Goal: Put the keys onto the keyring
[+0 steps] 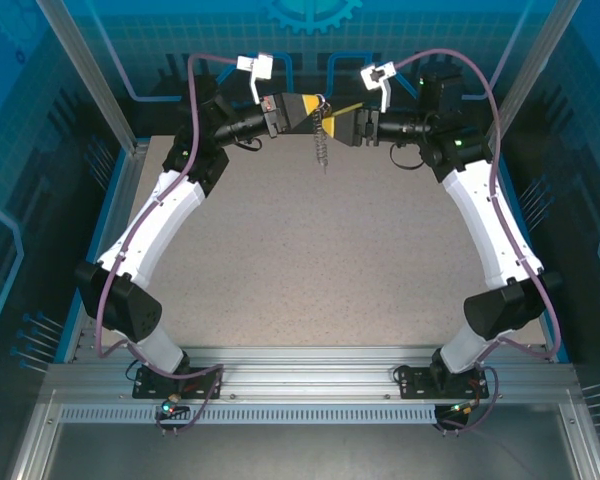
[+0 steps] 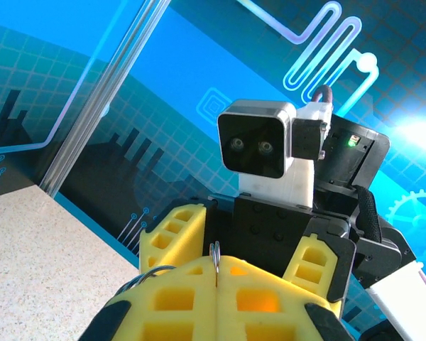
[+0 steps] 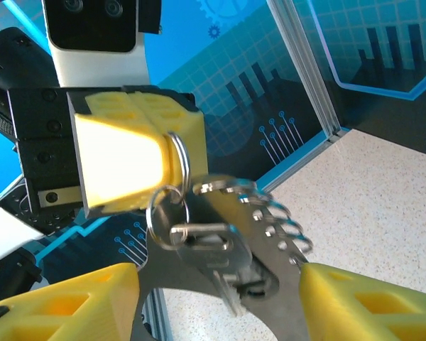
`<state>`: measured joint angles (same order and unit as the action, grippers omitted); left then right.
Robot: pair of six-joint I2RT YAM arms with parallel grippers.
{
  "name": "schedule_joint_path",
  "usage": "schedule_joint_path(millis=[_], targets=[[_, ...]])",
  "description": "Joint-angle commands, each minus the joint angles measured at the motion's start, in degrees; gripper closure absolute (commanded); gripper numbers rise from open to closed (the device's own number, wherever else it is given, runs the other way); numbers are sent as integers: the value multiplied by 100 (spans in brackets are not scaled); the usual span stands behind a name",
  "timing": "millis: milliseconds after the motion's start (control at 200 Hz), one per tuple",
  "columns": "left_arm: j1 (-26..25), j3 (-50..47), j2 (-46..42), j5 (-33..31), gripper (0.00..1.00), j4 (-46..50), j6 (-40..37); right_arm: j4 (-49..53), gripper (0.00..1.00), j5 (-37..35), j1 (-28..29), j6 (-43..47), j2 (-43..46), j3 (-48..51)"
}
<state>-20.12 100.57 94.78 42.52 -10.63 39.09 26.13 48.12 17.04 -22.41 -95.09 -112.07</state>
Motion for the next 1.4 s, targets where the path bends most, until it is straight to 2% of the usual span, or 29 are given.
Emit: schedule_joint_path(millis=[0,115,280,575,950,1331,1396], targets=[[-36,203,-162,140,100,-169,71,141,38,-22,144,122,-212,-385],[-36,205,-171,133,100,-167,80,216,40,-74,168,131,-342,-491],[-36,198,-188,103,100,-169,54,301,53,-98,142,202,-297,-409],[-36,193,-180,52,100,-180,29,274,63,-87,72,236,41,125],[-34,178,-201,43,100,-107,-33,336,100,-110,-17,273,155,263],[-36,79,-274,11,100,-167,-51,265,100,-84,-82,185,201,368],[-36,63,-285,2,100,-184,-59,275,95,-106,-79,193,210,383]])
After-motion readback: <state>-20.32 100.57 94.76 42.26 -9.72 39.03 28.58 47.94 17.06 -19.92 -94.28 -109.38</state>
